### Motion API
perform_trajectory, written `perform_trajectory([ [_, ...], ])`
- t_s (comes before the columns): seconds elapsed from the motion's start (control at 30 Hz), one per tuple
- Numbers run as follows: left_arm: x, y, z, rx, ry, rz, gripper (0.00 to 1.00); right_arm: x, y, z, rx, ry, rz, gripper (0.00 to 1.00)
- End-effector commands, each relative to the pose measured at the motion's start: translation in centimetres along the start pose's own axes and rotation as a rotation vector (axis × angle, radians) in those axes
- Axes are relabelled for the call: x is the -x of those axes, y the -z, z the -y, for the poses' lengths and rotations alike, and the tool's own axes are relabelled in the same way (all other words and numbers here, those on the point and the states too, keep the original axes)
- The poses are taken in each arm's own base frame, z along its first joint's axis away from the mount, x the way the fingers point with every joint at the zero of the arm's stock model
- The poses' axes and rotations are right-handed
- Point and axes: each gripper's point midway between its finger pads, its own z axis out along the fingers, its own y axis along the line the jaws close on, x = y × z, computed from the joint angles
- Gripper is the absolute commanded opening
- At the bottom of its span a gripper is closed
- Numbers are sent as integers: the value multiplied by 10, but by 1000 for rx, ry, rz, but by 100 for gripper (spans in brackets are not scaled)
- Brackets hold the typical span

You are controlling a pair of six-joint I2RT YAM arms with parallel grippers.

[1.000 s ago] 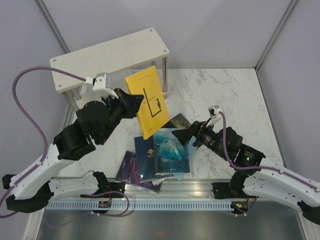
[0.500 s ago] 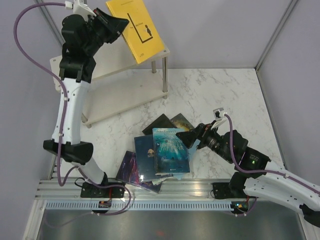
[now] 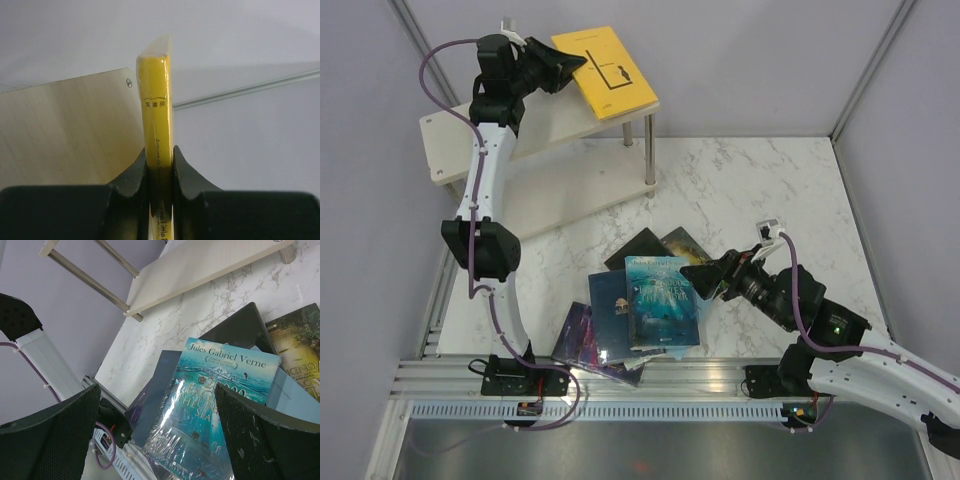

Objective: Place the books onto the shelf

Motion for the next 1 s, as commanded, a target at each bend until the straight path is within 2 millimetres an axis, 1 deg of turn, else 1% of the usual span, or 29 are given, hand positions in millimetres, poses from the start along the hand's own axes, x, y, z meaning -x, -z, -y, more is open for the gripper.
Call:
perform_trajectory([
  [0.0, 3, 8, 33, -101, -110, -11, 16, 1, 0, 6, -25, 10, 14, 98],
  [0.07, 8, 8, 25, -72, -142, 9, 24, -2, -2, 8, -34, 13, 6, 98],
  [0.1, 10, 10, 22, -58, -152, 13, 35, -2, -2, 9, -36, 15, 6, 98],
  [0.17, 15, 12, 15, -26, -196, 34, 49, -2, -3, 10, -42, 16, 5, 98],
  [0.2, 18, 15, 14, -12, -209, 46, 61, -3, -3, 10, -44, 19, 3, 98],
  [0.27, 23, 19, 4, 37, -245, 64, 72, -3, -4, 11, -49, 21, 4, 98],
  [0.3, 25, 20, 2, 51, -255, 71, 84, -3, -5, 11, -51, 22, 4, 98],
  [0.37, 34, 26, -4, 90, -293, 98, 92, -4, -6, 12, -56, 26, 0, 98],
  [0.4, 37, 29, -4, 100, -307, 110, 98, -6, -7, 12, -57, 28, -5, 98],
  [0.5, 54, 42, -8, 149, -353, 163, 100, -8, -9, 13, -62, 32, -15, 98],
  [0.53, 57, 46, -5, 158, -362, 178, 100, -8, -9, 14, -62, 30, -13, 98],
  [0.57, 74, 57, -14, 191, -369, 210, 100, -9, -9, 15, -66, 30, -15, 98],
  [0.63, 91, 72, -18, 226, -373, 255, 100, -9, -9, 15, -68, 29, -15, 98],
  [0.67, 97, 83, -10, 231, -398, 280, 100, -11, -10, 17, -73, 31, -18, 98],
  [0.73, 108, 98, -8, 271, -417, 325, 100, -13, -11, 19, -79, 34, -20, 98],
  [0.77, 109, 109, 4, 270, -448, 342, 100, -15, -13, 21, -88, 37, -26, 98],
  [0.83, 102, 122, 16, 264, -464, 327, 100, -18, -16, 25, -106, 44, -34, 98],
  [0.87, 97, 127, 20, 257, -474, 313, 100, -23, -21, 31, -137, 53, -45, 98],
  [0.9, 85, 141, 32, 245, -478, 297, 100, -25, -24, 35, -155, 56, -52, 98],
  [0.93, 71, 145, 34, 224, -477, 249, 100, -29, -27, 39, -175, 56, -61, 98],
  [0.97, 61, 153, 37, 218, -489, 229, 100, -38, -34, 47, -215, 66, -84, 98],
])
